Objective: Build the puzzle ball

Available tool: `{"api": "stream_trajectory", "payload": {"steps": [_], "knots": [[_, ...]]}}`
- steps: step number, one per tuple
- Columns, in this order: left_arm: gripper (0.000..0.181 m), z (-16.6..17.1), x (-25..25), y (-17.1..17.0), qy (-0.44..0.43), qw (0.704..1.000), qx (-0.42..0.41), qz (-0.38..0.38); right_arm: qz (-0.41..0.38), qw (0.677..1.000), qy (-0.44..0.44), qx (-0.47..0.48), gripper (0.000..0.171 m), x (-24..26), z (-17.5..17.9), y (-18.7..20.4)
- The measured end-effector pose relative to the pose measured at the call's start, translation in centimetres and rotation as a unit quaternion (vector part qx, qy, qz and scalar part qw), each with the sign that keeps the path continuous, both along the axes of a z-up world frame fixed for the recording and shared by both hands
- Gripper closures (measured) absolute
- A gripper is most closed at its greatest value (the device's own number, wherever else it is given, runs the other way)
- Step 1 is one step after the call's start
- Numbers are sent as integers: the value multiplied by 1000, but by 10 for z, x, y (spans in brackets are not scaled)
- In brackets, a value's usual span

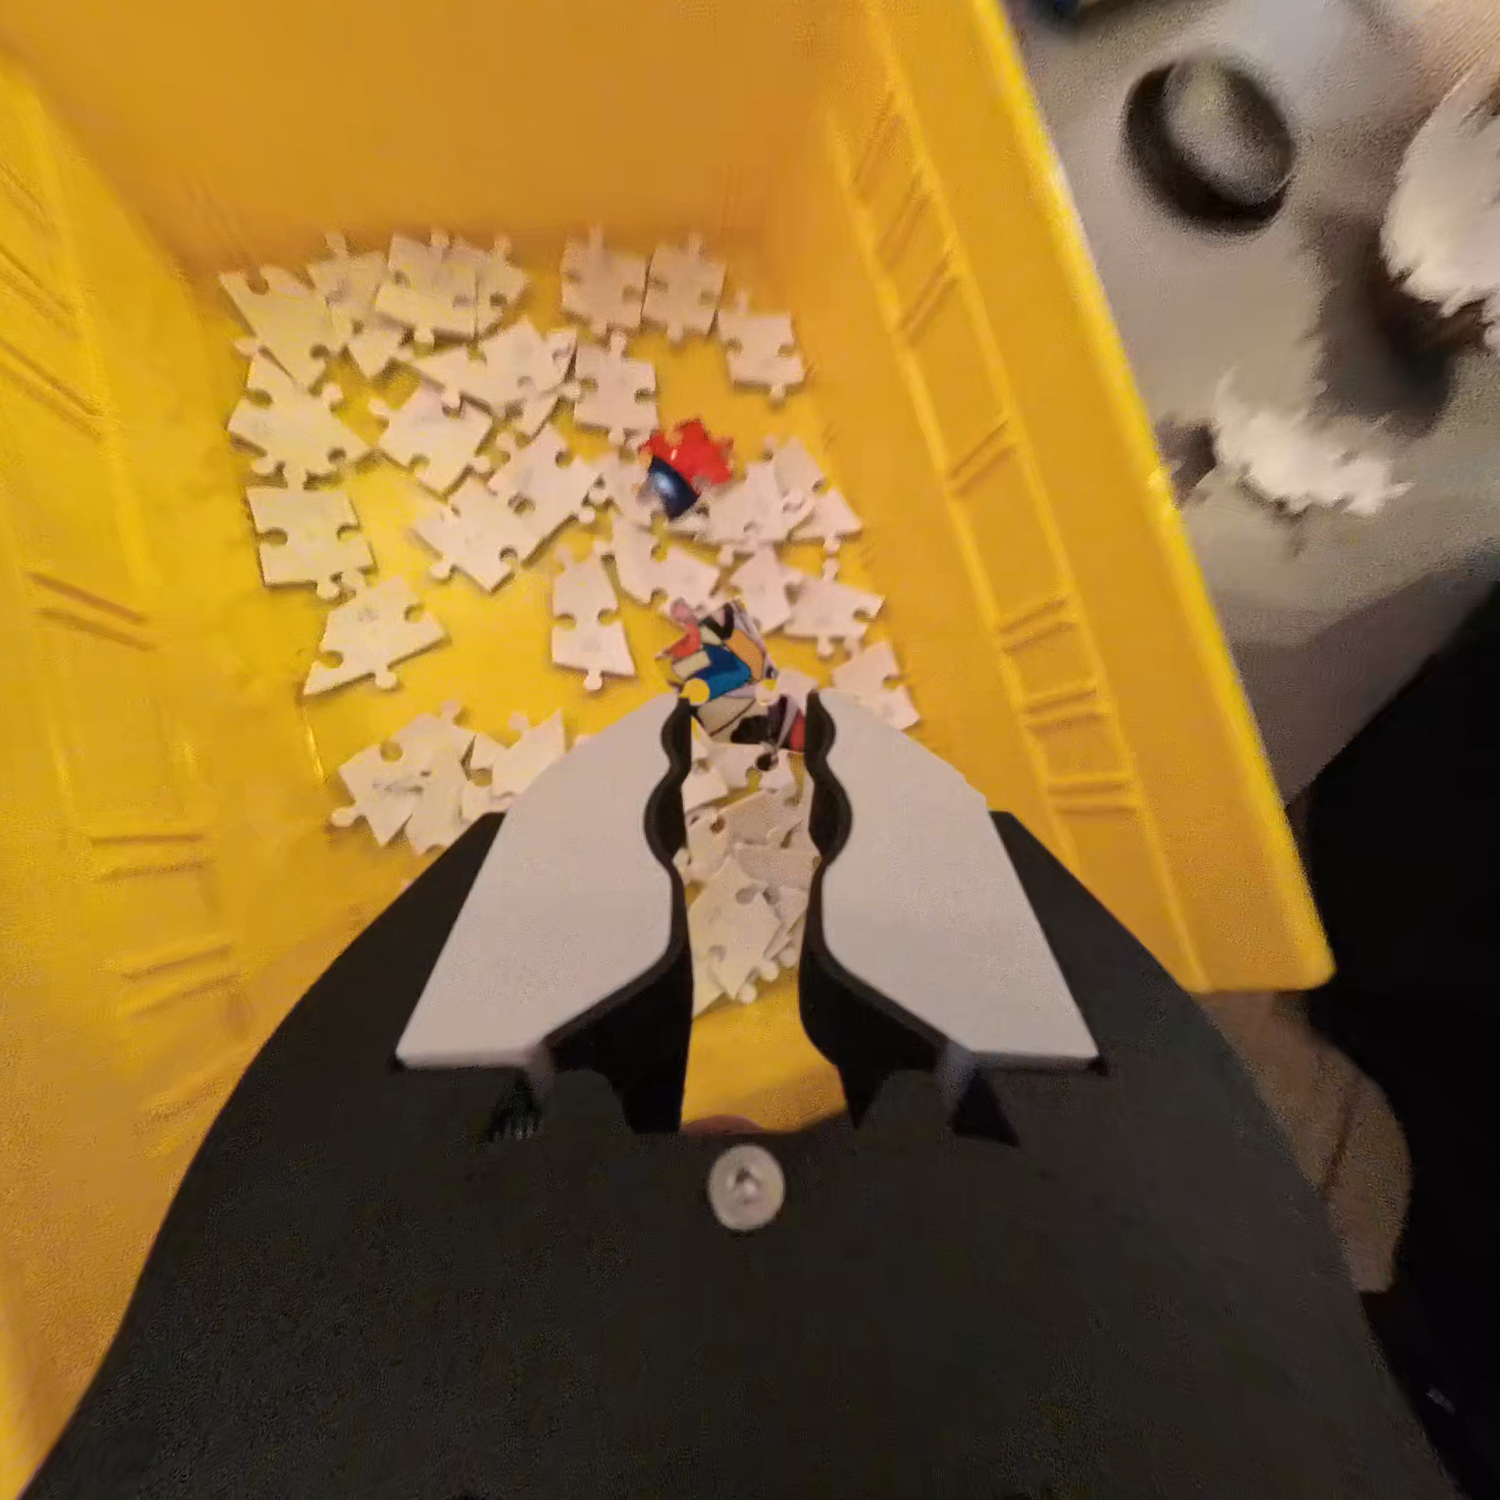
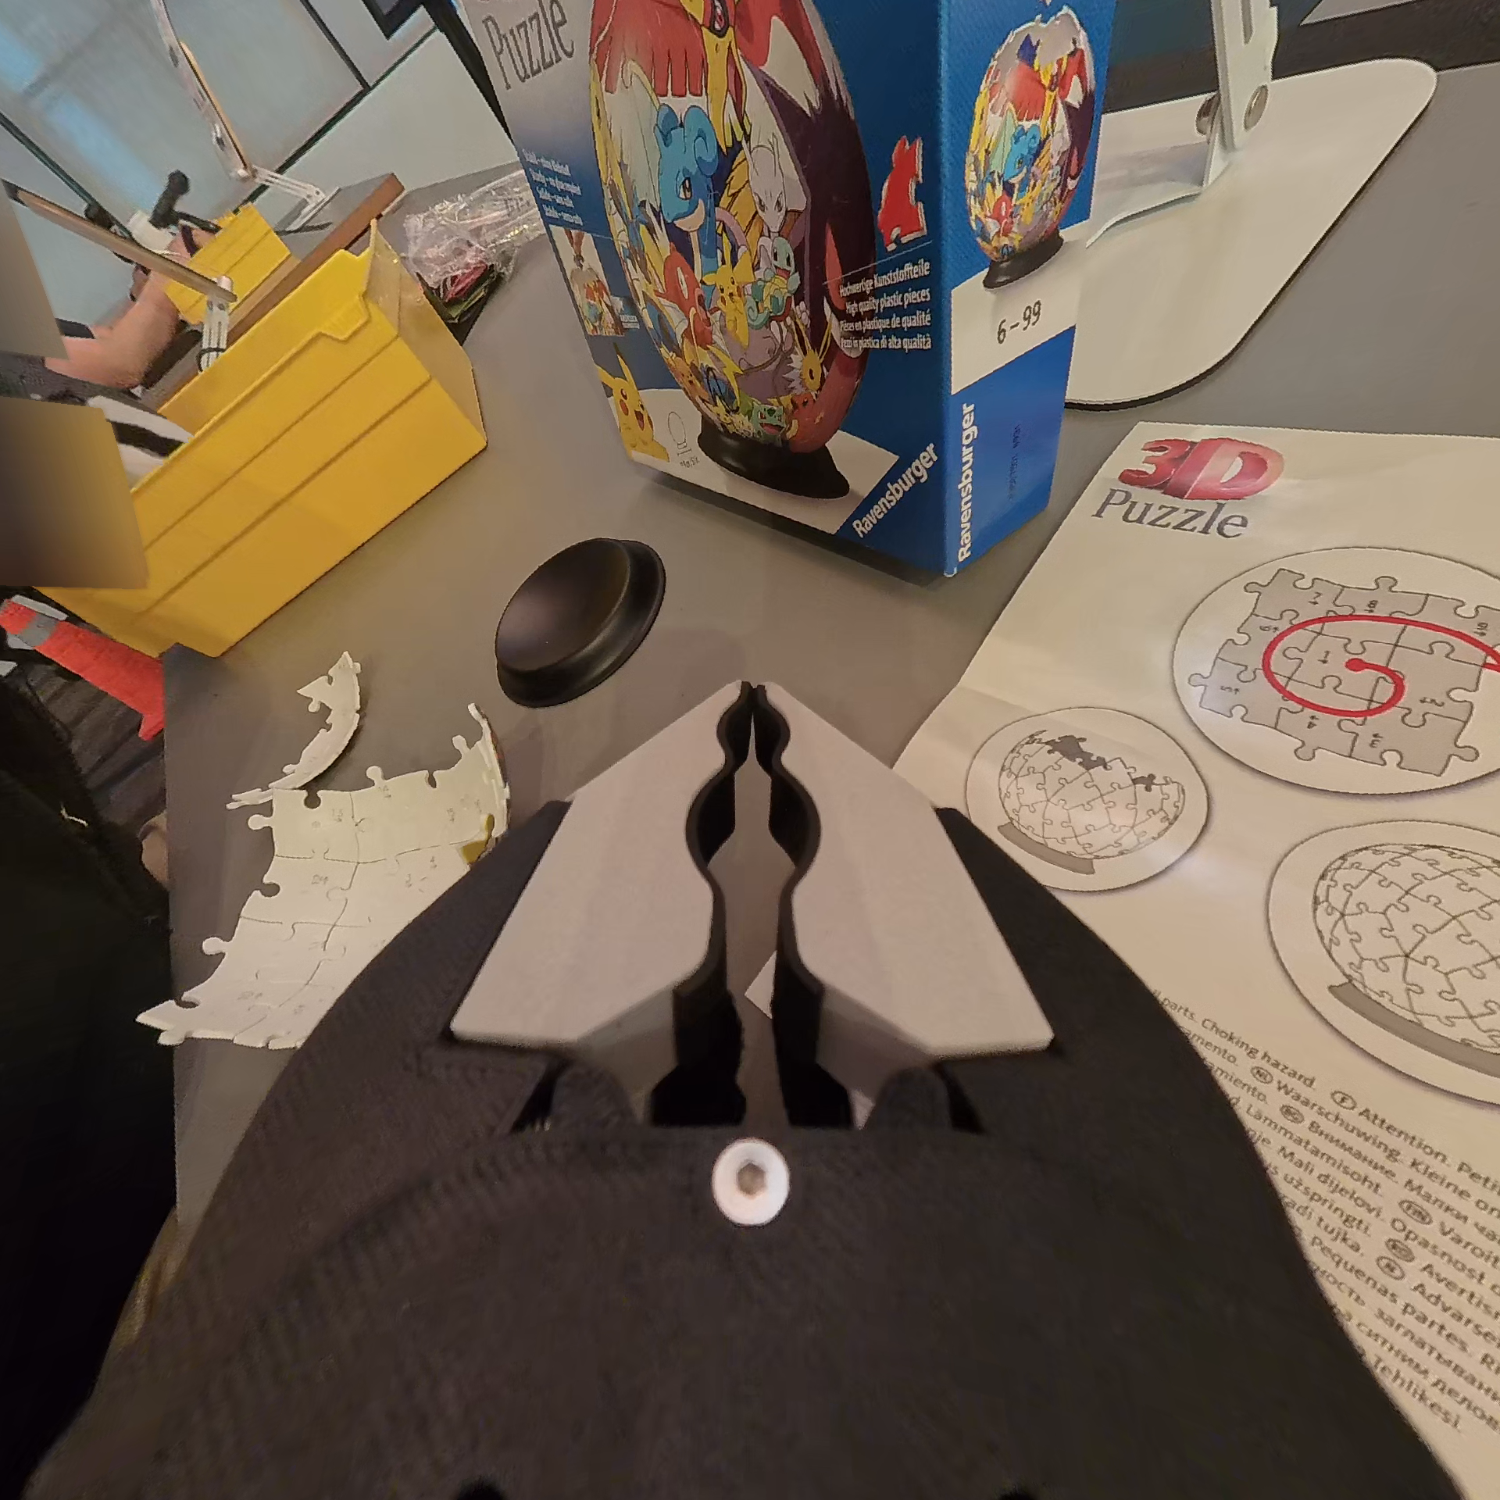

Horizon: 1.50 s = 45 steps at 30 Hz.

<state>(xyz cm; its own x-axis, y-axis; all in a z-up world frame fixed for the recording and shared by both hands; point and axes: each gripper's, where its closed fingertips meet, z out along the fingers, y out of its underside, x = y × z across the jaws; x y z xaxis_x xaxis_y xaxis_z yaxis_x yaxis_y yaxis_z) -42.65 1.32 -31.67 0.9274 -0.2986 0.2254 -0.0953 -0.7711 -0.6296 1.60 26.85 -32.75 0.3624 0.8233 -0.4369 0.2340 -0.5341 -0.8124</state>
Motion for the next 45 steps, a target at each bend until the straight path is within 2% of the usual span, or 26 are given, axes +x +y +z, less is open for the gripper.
{"api": "stream_trajectory", "payload": {"steps": [4, 7, 16, 24, 29, 32, 36, 40, 45], "knots": [[155, -26, -1, -9, 85, 993, -80, -28, -1, 1000, -2, 0, 171, 0, -1, 0], [154, -35, 0, -13, 99, 988, -115, -39, -1, 1000, -3, 0, 171, 0, -1, 0], [146, -34, -12, -8, 135, 984, -115, -30, -1, 1000, -7, -2, 171, 0, -2, 0], [144, -32, 11, 39, 170, 978, -59, -103, -1, 1000, -13, -3, 171, -1, -4, 1], [136, -45, 18, 75, 222, 957, -68, -173, -2, 1000, -15, -4, 171, -1, -5, 1], [138, -56, 23, 82, 206, 953, -99, -198, -4, 1000, -16, -2, 171, -1, -5, 1], [174, -57, 24, 82, 171, 959, -110, -197, -4, 1000, -15, -5, 171, 0, -5, 2], [179, -59, 21, 77, 160, 963, -118, -180, -4, 1000, -14, -7, 171, 0, -5, 2], [179, -44, 22, 71, 70, 984, -105, -129, -4, 1000, -15, -6, 171, 0, -5, 2]]}}
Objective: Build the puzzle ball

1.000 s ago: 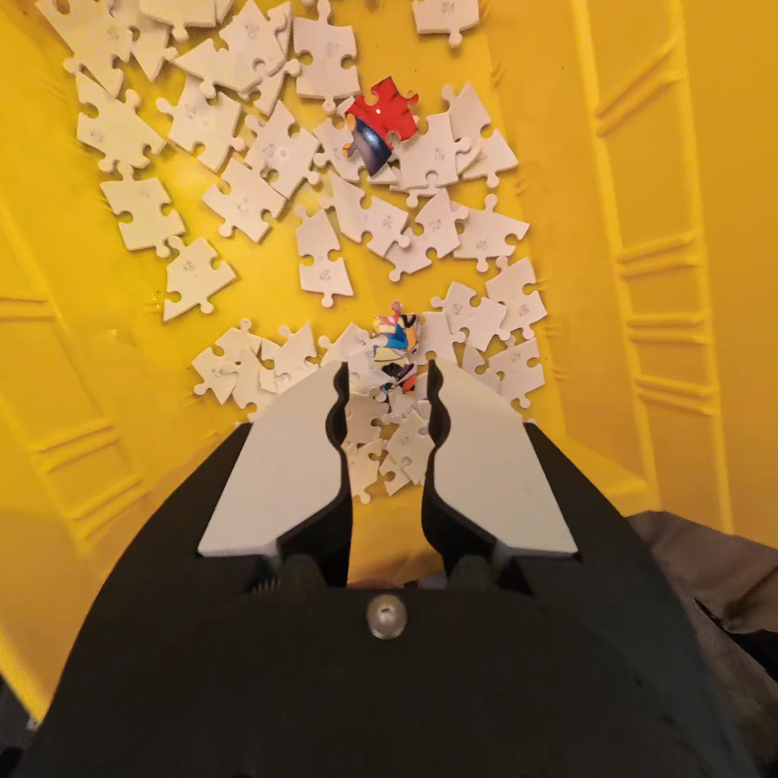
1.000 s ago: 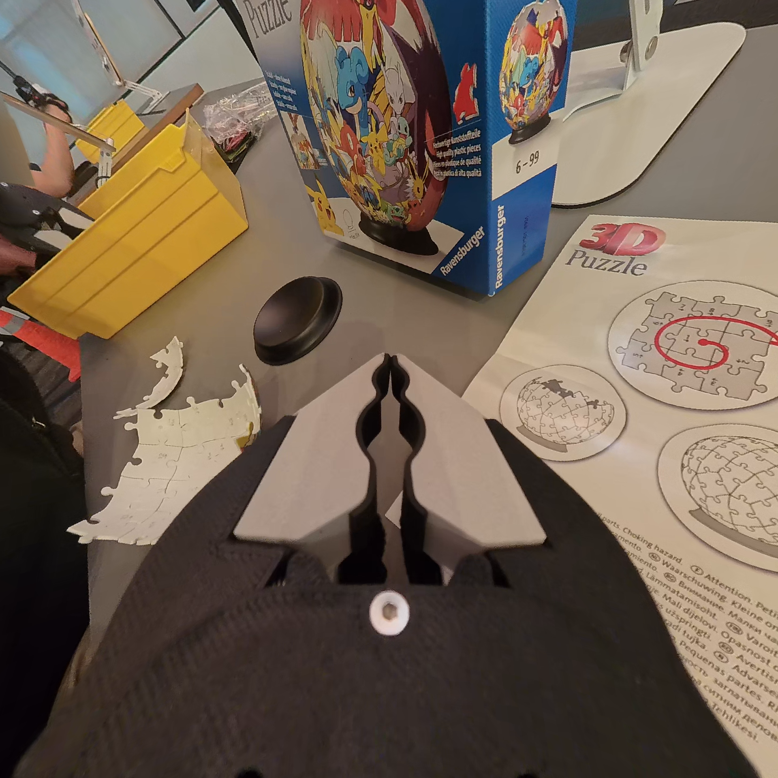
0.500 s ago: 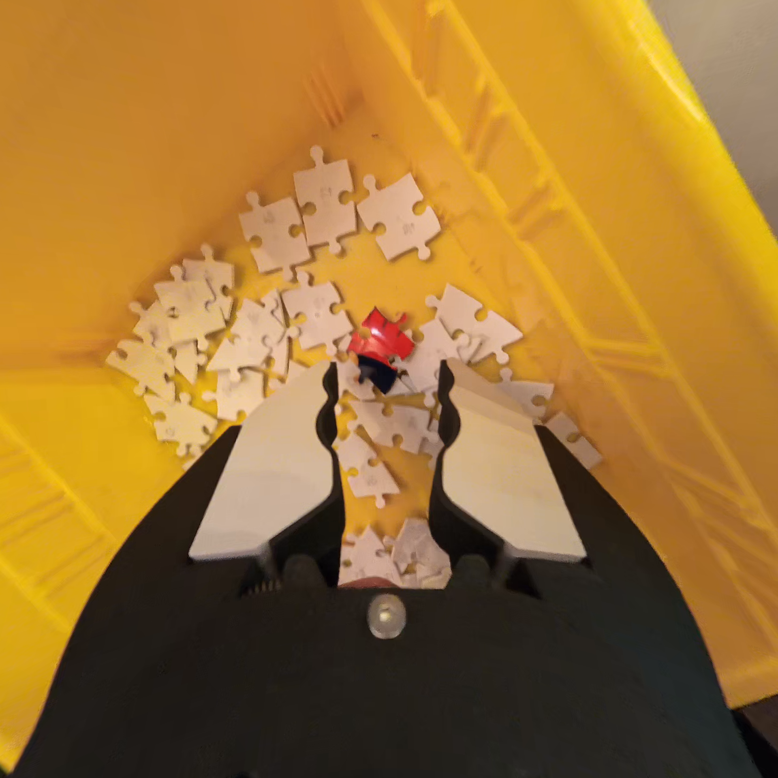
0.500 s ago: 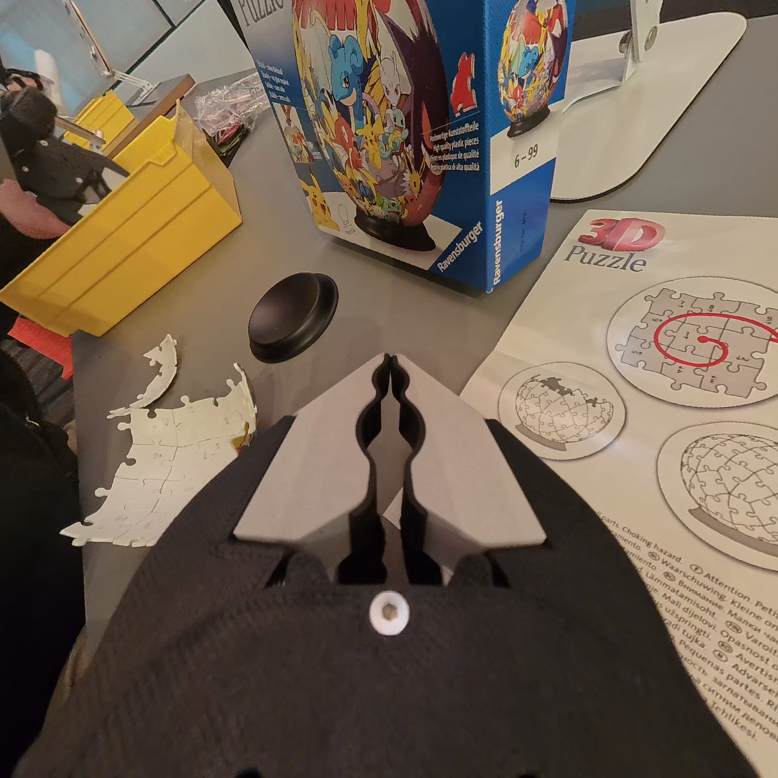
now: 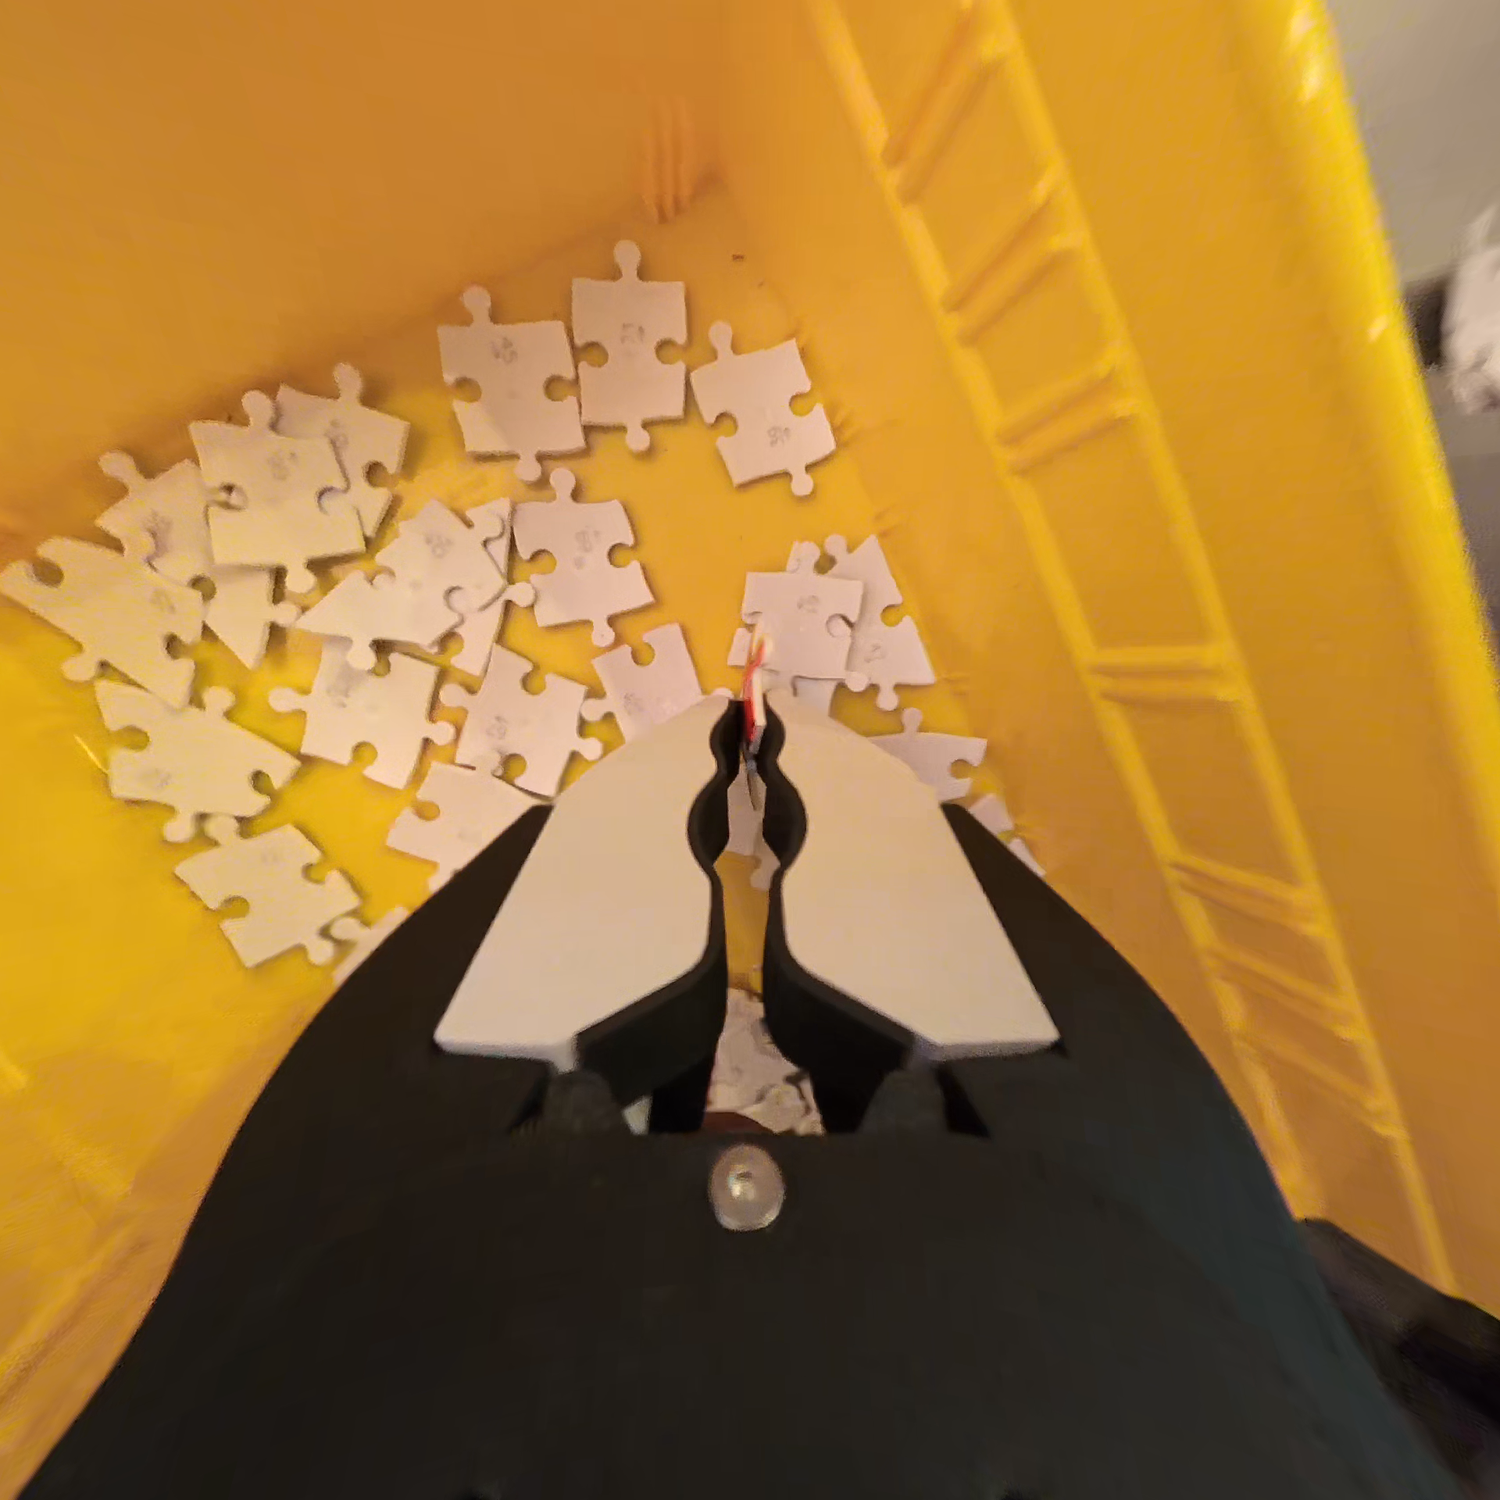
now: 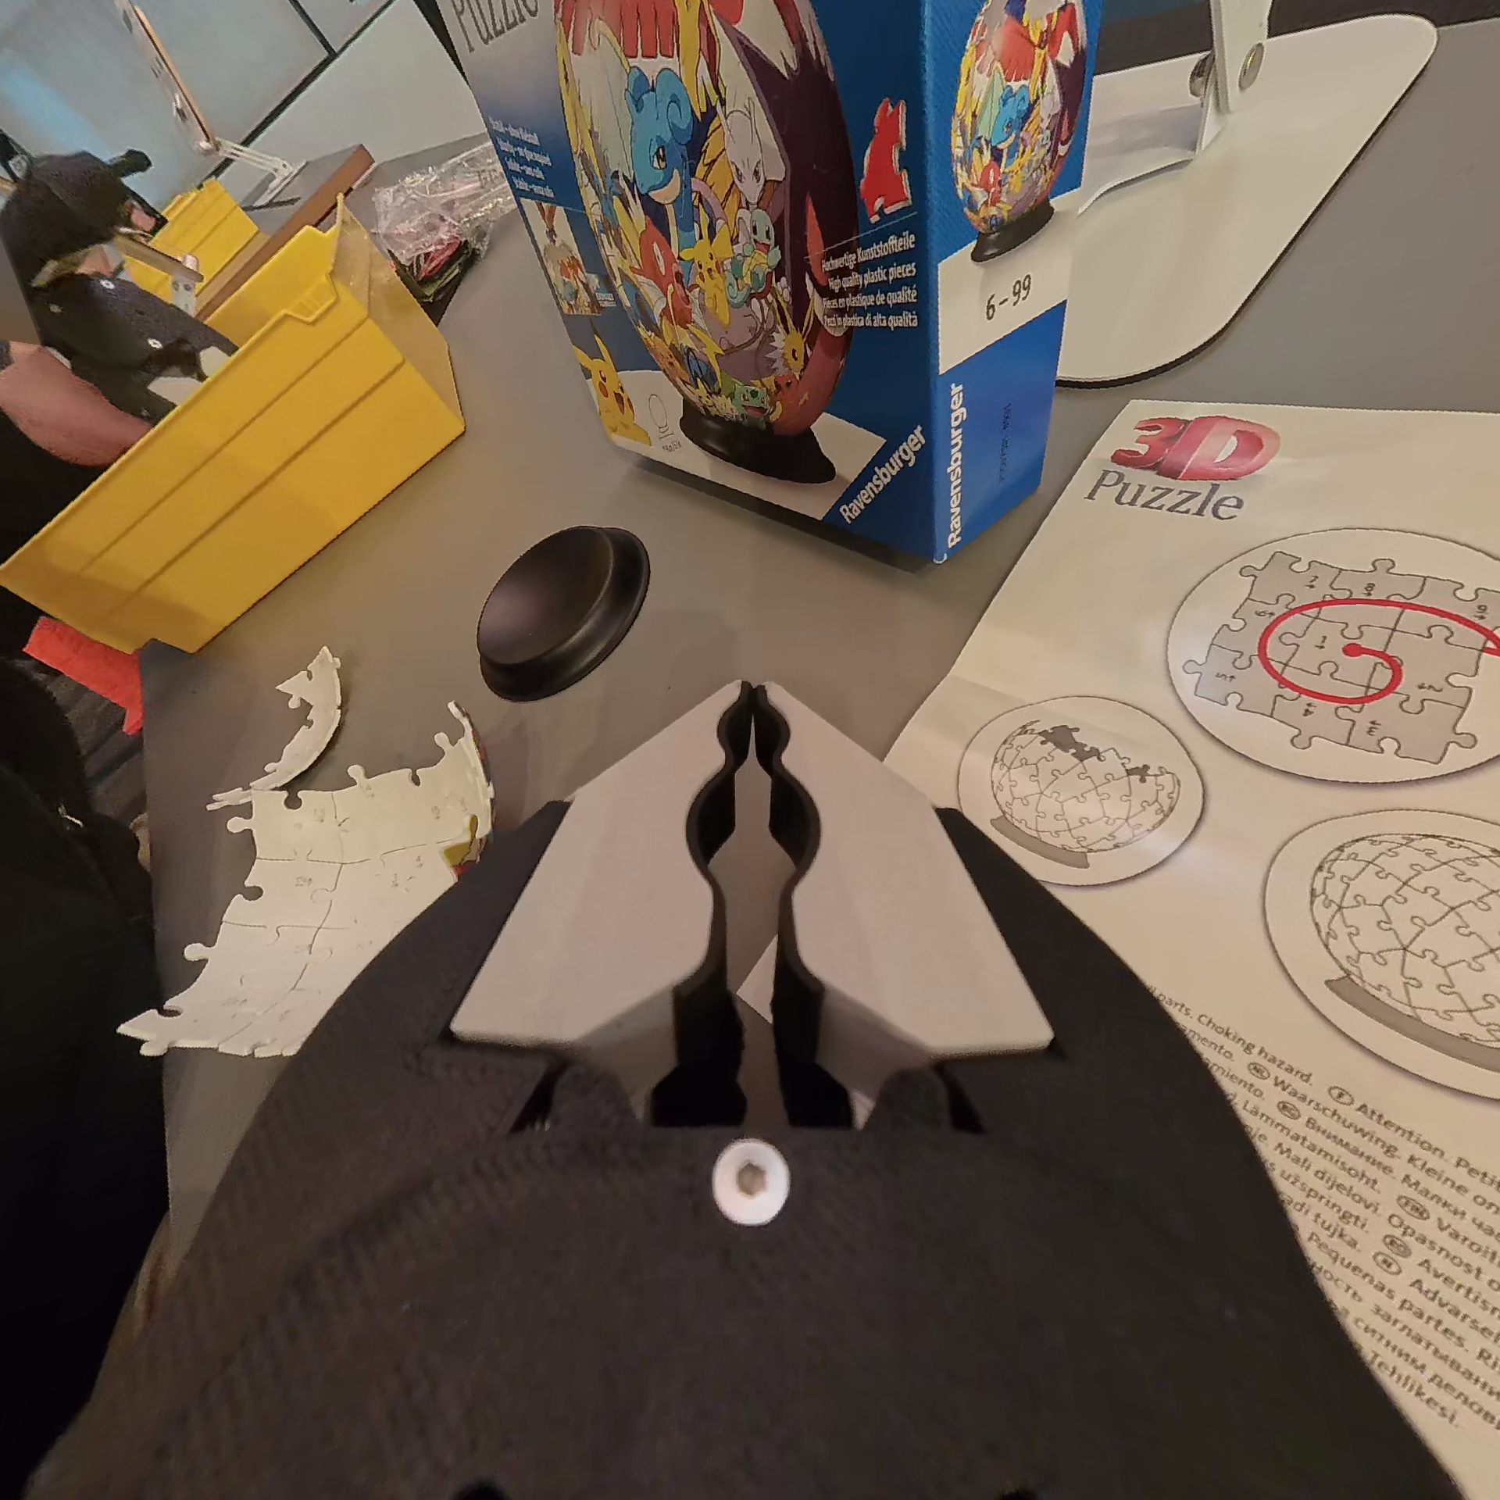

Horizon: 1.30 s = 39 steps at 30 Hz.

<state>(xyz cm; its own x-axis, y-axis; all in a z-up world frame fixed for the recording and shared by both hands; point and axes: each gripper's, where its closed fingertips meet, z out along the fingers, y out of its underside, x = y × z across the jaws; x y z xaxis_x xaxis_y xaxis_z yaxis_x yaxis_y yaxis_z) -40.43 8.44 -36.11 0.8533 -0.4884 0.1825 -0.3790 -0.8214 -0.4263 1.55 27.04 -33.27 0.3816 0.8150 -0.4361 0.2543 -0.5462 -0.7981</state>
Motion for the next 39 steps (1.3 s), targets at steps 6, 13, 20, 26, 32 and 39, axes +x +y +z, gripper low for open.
{"api": "stream_trajectory", "payload": {"steps": [6, 13, 20, 26, 32, 39], "knots": [[179, 11, -2, -21, -123, 988, -52, 78, 0, 1000, 0, 2, 171, 0, 0, 0], [158, -10, -21, -36, -68, 987, -99, 109, 1, 1000, 1, 3, 171, 0, 1, -1], [152, -4, -34, -39, 3, 993, -69, 100, 1, 1000, 4, 2, 171, 0, 1, -1], [154, 4, -14, -28, 30, 999, 4, 25, 2, 1000, 3, 1, 171, 0, 1, -1], [169, -13, -20, -35, 65, 997, -29, 22, 1, 1000, -1, 1, 171, 0, 0, 0], [176, -15, -53, -54, 110, 991, -52, 63, 1, 1000, -6, 0, 171, -1, -2, 0]]}}
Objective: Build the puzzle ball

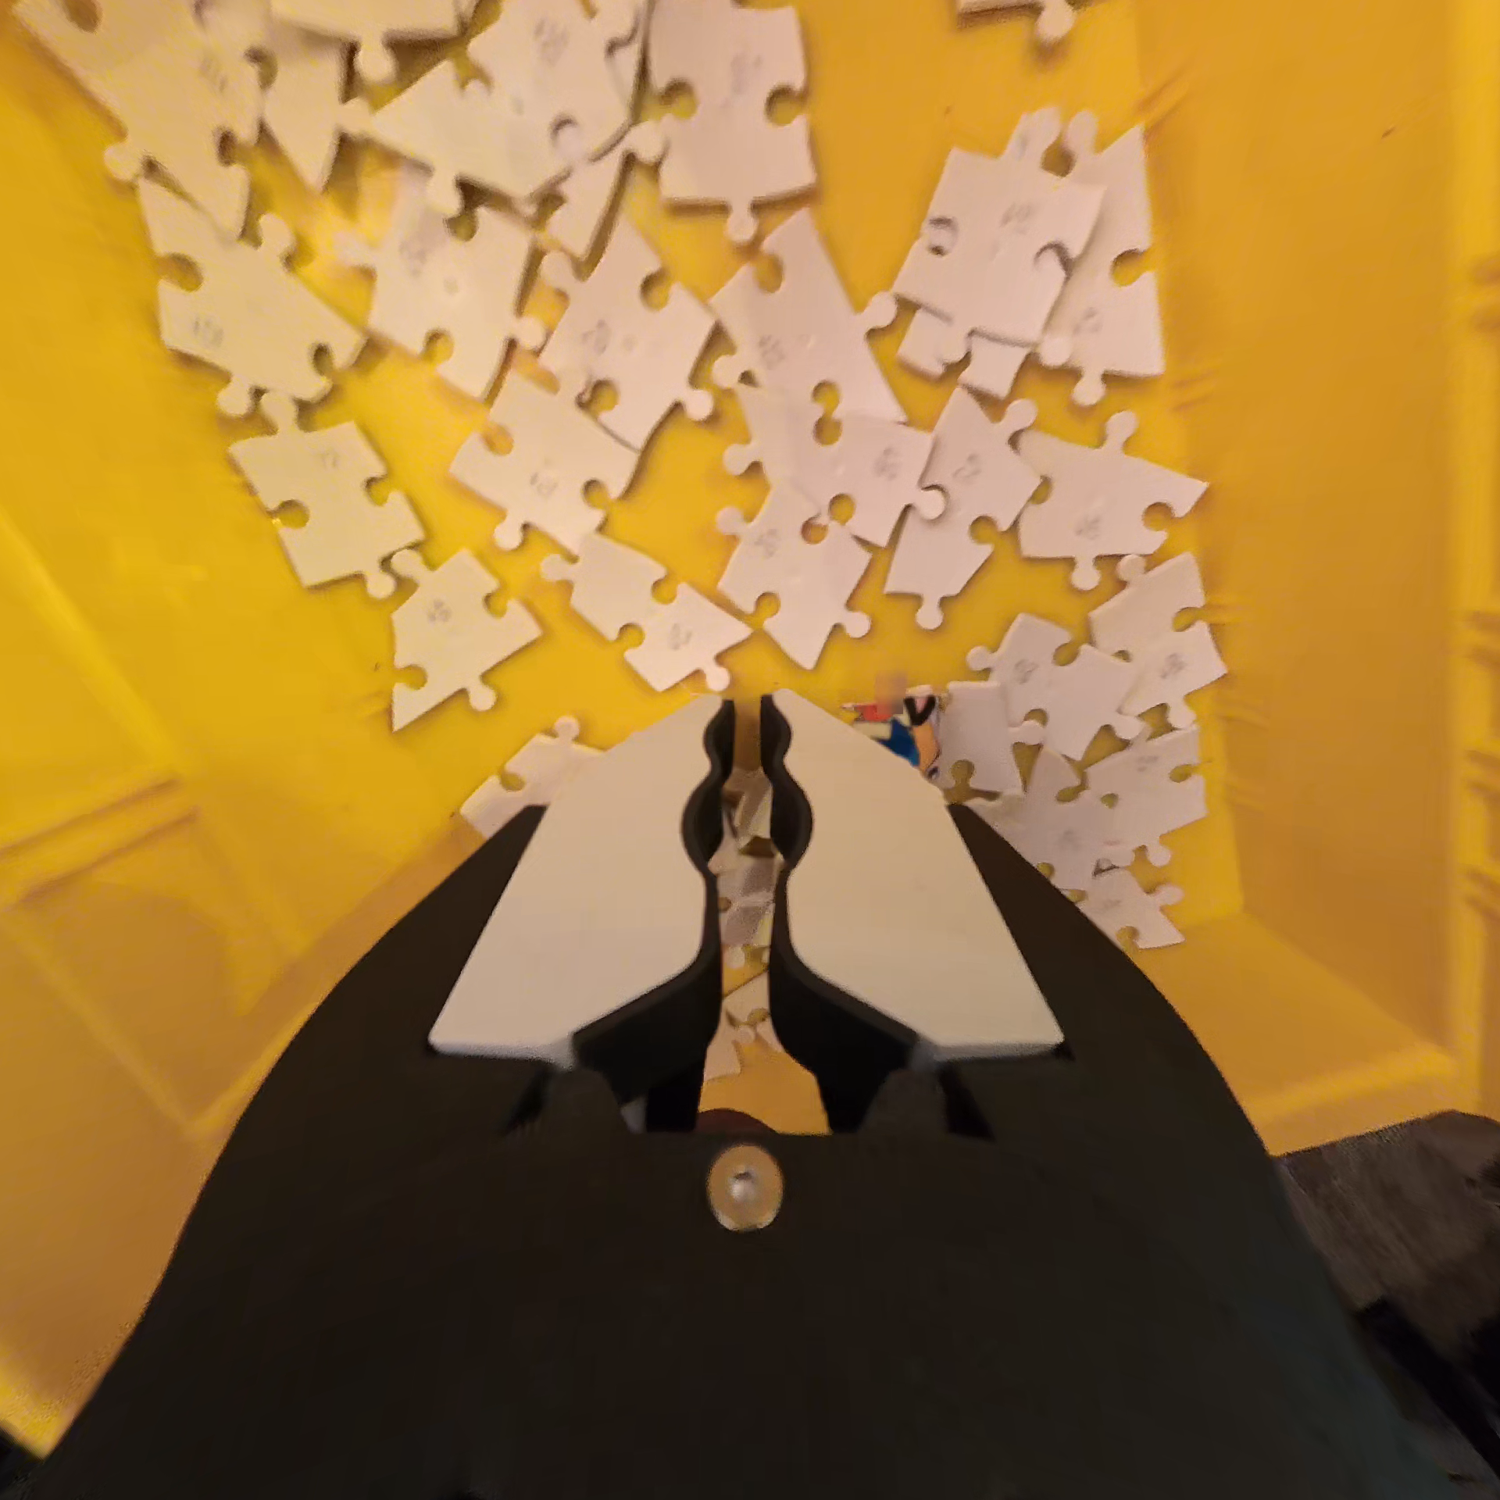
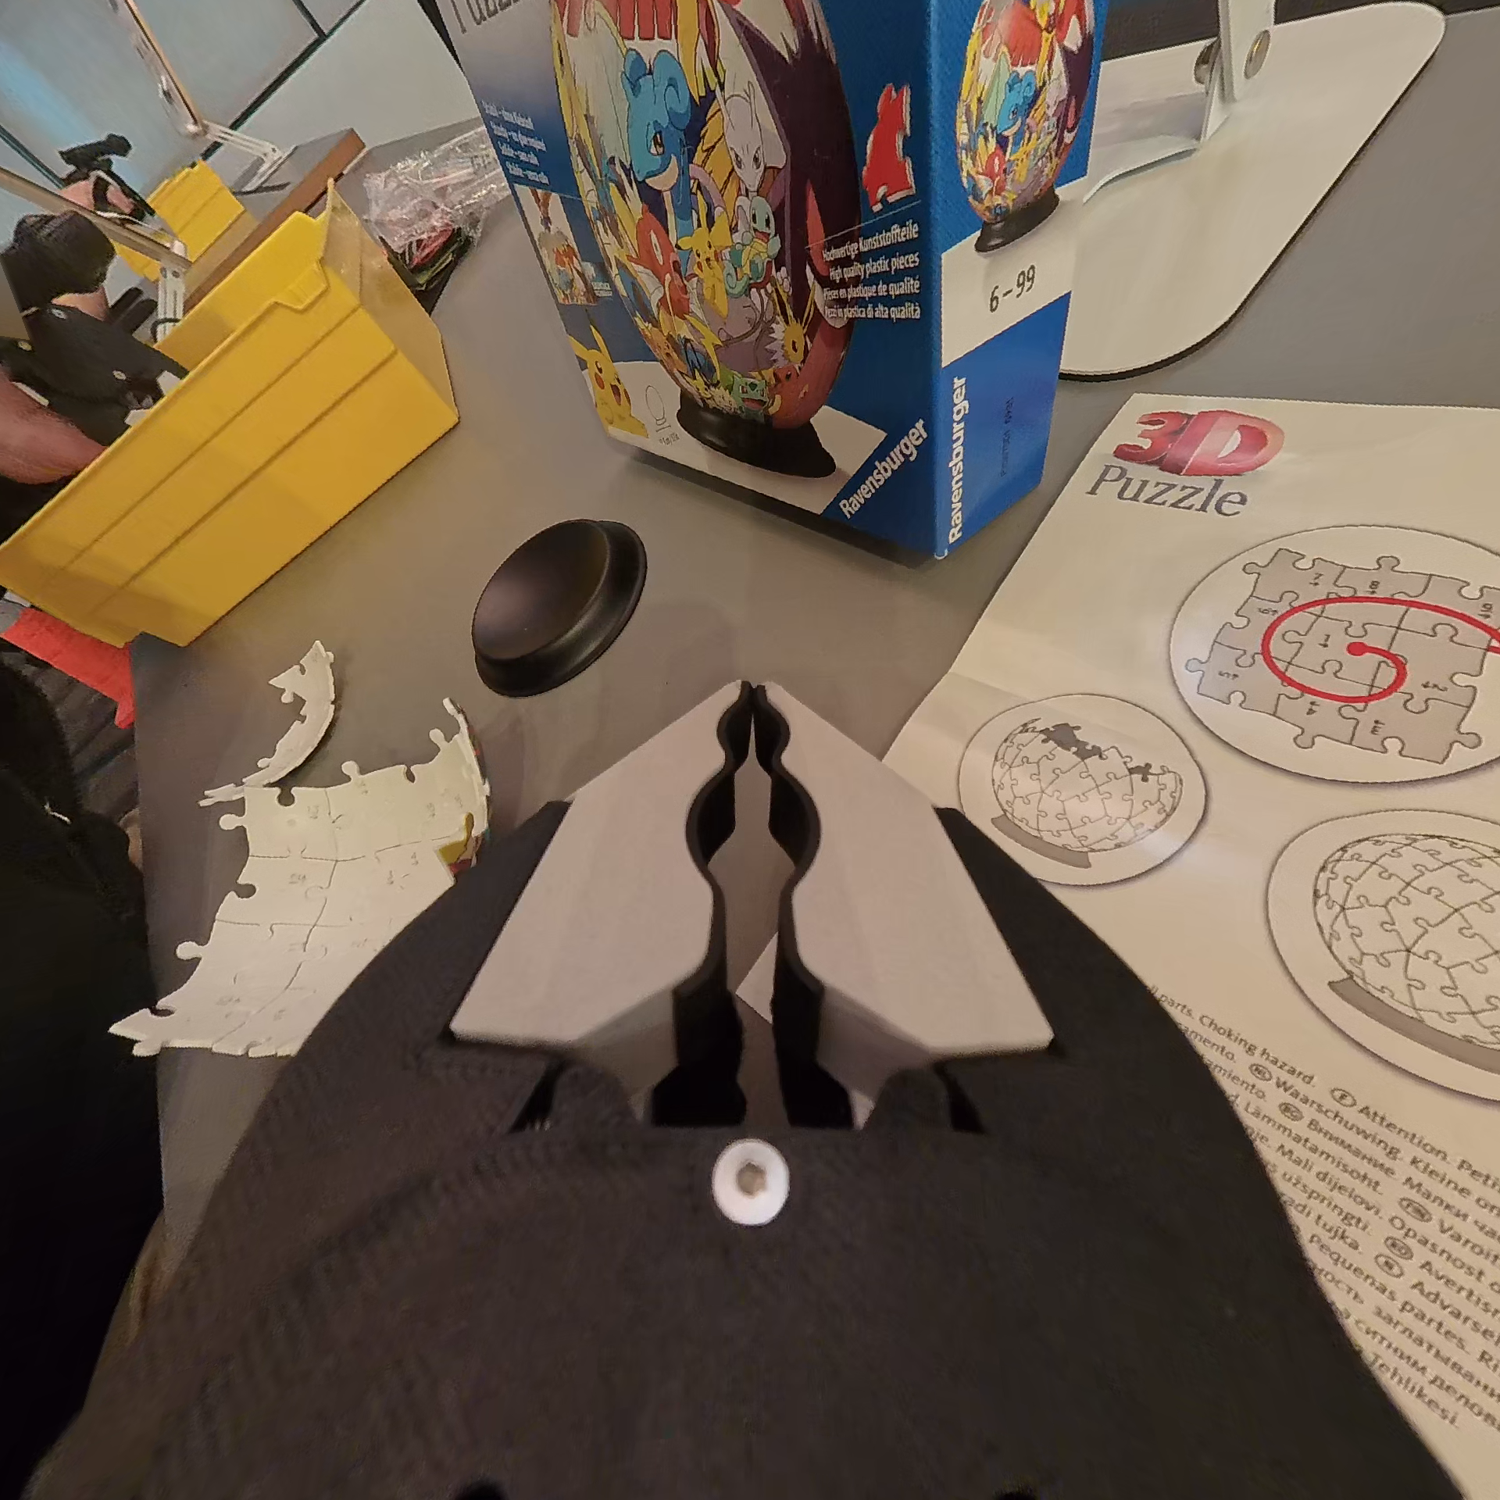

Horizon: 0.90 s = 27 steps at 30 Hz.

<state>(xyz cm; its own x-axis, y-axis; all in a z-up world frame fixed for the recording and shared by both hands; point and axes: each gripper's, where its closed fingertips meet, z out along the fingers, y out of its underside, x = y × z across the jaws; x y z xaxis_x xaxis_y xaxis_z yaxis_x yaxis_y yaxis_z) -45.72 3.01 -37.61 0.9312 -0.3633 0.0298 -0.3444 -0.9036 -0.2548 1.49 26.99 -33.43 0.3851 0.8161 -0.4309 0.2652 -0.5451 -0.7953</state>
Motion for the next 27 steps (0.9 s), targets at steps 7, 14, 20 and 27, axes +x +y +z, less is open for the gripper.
{"api": "stream_trajectory", "payload": {"steps": [7, 14, 20, 27], "knots": [[163, 18, 46, 35, -36, 993, 74, -87, 0, 1000, -3, 0, 171, 0, -1, 0], [163, 0, 66, 55, -27, 989, 51, -136, -1, 1000, 0, 1, 171, 0, 0, 0], [168, 3, 54, 64, -12, 992, 72, -104, 0, 1000, 3, 0, 171, 0, 1, 0], [162, 10, 62, 75, -20, 987, 89, -129, 0, 1000, 2, 1, 171, 0, 0, 0]]}}
